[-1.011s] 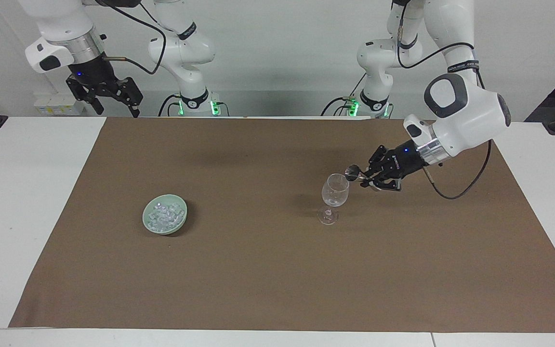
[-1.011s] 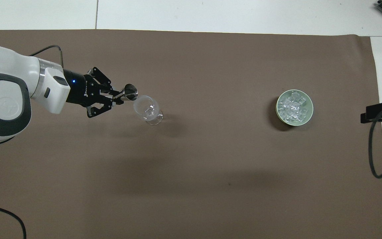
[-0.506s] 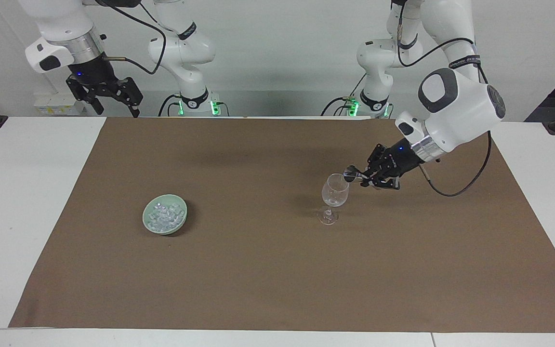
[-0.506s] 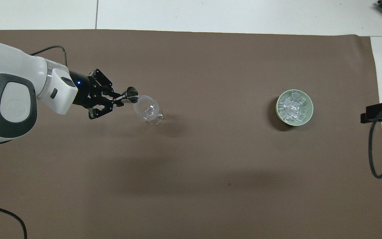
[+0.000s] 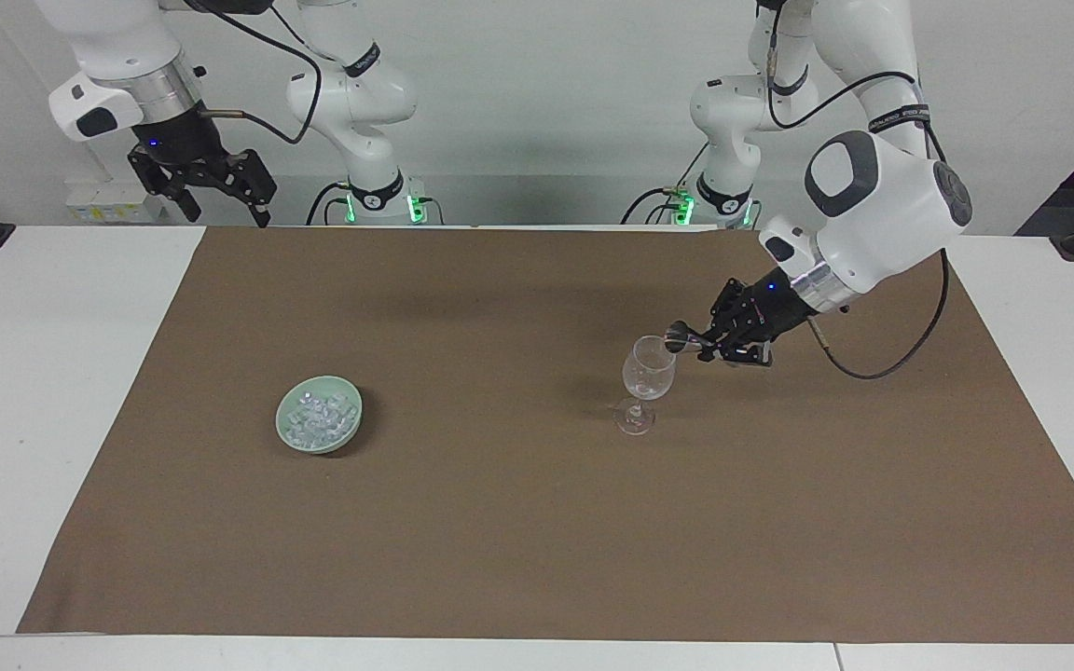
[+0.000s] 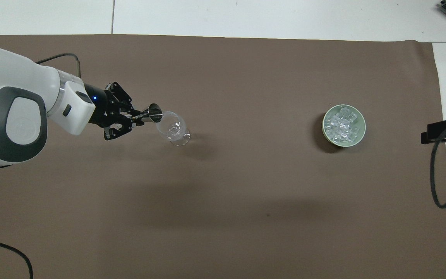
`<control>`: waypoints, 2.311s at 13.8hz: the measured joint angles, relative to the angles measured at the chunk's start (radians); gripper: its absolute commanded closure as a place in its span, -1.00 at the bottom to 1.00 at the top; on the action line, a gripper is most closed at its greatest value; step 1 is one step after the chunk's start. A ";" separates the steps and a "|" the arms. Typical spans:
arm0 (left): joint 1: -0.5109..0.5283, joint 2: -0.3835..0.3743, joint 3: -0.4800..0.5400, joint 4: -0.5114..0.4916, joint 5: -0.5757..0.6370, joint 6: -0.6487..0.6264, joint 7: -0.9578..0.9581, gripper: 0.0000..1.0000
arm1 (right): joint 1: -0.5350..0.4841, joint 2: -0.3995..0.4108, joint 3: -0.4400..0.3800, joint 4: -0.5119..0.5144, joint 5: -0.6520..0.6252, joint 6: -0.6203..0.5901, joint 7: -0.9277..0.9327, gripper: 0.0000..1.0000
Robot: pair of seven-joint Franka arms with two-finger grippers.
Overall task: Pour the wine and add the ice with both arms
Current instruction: 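Tilt the silver cup over the wine glass with the left gripper, then hold the silver cup tipped over the wine glass to pour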
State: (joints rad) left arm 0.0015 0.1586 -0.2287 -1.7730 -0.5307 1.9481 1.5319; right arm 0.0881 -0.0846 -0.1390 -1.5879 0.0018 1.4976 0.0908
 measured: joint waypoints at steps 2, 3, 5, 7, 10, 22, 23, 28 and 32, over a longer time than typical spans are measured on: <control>-0.003 0.000 0.000 0.000 0.008 0.000 -0.009 0.89 | 0.000 0.000 0.000 0.000 0.000 0.000 0.000 -1.00; -0.008 0.000 0.000 0.000 0.025 0.000 -0.023 0.89 | 0.000 0.000 0.000 0.000 0.000 0.000 0.000 -1.00; -0.022 0.000 0.001 0.002 0.051 0.000 -0.052 0.89 | 0.000 0.000 0.000 0.000 0.000 0.000 0.000 -1.00; -0.035 0.000 0.001 0.005 0.063 0.000 -0.072 0.88 | 0.000 0.000 0.000 0.000 0.000 0.000 0.000 -1.00; -0.046 -0.001 0.001 0.014 0.107 0.000 -0.122 0.88 | 0.000 0.000 0.000 0.000 0.000 0.000 0.000 -1.00; -0.077 -0.017 0.001 0.042 0.270 0.000 -0.272 0.89 | 0.000 0.000 0.000 0.000 0.000 0.000 0.000 -1.00; -0.084 -0.018 0.000 0.049 0.287 -0.001 -0.292 0.90 | 0.000 0.000 0.000 0.000 0.000 0.000 0.000 -1.00; -0.117 -0.018 0.000 0.056 0.343 -0.001 -0.379 0.94 | 0.000 0.000 0.000 0.000 0.000 0.000 0.000 -1.00; -0.133 -0.018 0.000 0.056 0.385 -0.001 -0.392 0.96 | 0.000 0.000 0.000 0.000 0.000 0.000 0.000 -1.00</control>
State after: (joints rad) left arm -0.1319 0.1408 -0.2287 -1.7168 -0.1460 1.9472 1.1403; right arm 0.0881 -0.0846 -0.1390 -1.5879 0.0018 1.4976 0.0908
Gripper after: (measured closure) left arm 0.789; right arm 0.000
